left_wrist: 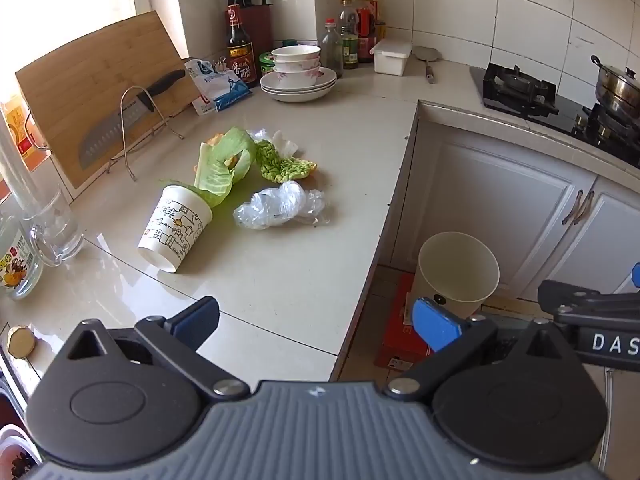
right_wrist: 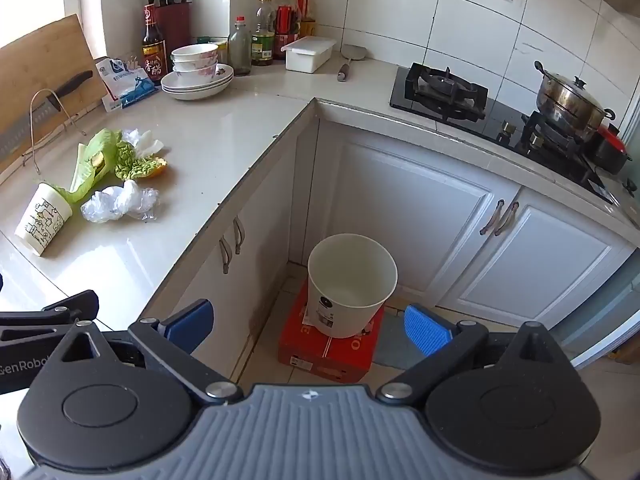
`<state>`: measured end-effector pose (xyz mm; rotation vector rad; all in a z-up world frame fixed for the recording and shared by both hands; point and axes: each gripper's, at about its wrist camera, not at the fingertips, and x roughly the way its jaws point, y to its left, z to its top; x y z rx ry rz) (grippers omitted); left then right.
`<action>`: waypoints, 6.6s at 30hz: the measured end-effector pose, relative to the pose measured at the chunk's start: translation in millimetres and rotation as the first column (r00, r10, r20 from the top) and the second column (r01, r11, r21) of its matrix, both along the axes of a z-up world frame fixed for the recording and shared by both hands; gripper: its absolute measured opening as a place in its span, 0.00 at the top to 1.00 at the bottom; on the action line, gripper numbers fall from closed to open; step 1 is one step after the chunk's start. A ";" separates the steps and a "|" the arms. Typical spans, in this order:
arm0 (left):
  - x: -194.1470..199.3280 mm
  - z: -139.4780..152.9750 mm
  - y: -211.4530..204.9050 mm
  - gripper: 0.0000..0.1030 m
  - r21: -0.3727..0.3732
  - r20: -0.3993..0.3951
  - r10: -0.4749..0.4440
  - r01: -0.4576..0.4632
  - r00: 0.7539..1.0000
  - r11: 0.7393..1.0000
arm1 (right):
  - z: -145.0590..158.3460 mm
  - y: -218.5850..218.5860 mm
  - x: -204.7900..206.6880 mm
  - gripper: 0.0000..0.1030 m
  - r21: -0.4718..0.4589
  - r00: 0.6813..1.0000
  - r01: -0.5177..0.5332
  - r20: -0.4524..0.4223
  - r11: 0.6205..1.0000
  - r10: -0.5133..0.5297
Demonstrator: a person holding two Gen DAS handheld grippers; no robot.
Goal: Collect trash
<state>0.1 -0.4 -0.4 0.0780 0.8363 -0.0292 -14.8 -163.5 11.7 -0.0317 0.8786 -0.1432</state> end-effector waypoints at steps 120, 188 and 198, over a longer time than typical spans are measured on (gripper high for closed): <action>34.3 -4.6 -11.0 0.01 -0.159 0.099 0.193 -0.176 0.976 0.972 | -7.7 -51.7 73.1 0.00 0.031 0.847 -0.508 0.197 0.861 0.493; 172.6 -80.5 148.4 0.32 0.029 -0.196 -0.026 0.032 0.980 0.999 | -133.5 134.2 231.5 0.00 0.159 0.350 -0.925 0.008 0.345 0.937; 173.6 -82.7 158.8 0.41 -0.023 -0.193 -0.017 0.013 0.981 1.000 | -127.4 144.3 245.0 0.11 0.121 0.353 -0.930 0.029 0.347 0.935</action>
